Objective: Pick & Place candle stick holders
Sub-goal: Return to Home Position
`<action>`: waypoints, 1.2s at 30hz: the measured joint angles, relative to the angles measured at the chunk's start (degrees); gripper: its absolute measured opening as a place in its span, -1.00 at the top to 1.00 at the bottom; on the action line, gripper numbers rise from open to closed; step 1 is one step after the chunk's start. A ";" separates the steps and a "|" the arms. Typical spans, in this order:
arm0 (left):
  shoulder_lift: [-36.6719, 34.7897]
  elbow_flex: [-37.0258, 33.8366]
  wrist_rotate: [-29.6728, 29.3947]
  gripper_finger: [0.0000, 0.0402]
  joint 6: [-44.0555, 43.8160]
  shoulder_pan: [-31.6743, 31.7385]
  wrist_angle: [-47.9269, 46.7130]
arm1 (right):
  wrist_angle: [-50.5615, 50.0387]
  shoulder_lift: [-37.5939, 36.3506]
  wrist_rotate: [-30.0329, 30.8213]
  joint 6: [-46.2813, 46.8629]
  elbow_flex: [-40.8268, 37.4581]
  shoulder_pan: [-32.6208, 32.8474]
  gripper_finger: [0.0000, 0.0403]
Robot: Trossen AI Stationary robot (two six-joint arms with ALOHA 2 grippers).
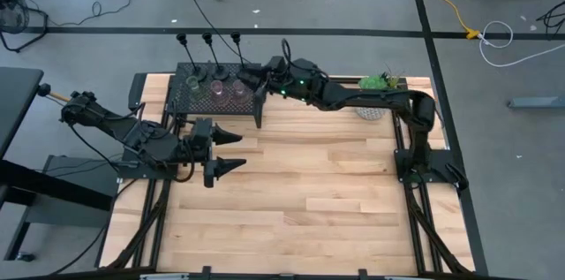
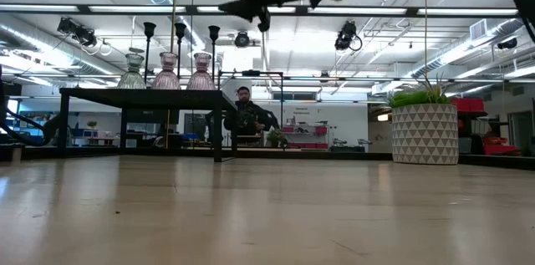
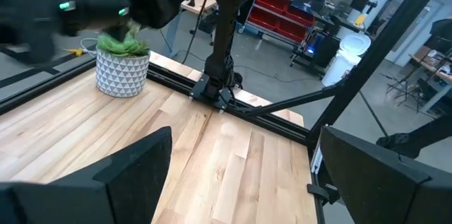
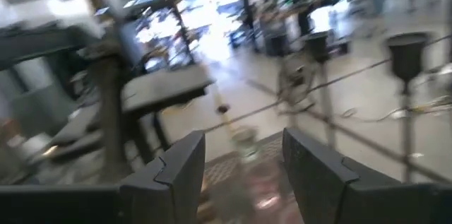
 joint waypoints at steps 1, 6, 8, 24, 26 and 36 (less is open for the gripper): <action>0.00 0.00 0.00 -0.79 0.08 0.00 0.01 | -1.83 -1.05 -1.43 0.00 0.00 0.40 0.06; 0.00 0.00 0.00 -0.79 0.08 0.00 -0.03 | -12.25 -5.91 -5.77 0.27 0.00 3.26 0.06; 0.00 0.00 0.00 -0.79 0.08 0.00 -0.03 | -16.66 -7.57 -6.79 0.54 0.00 4.83 0.06; 0.00 0.00 0.03 -0.79 -0.25 0.00 -0.03 | -28.87 -12.67 -7.50 1.49 0.00 20.81 0.06; 0.00 0.00 0.03 -0.79 -0.26 0.00 -0.03 | -26.86 -12.67 -7.25 1.49 0.00 22.05 0.06; -0.77 -0.02 3.68 -0.79 -0.24 1.79 0.64 | -18.29 -12.76 -7.18 1.48 0.00 24.80 0.06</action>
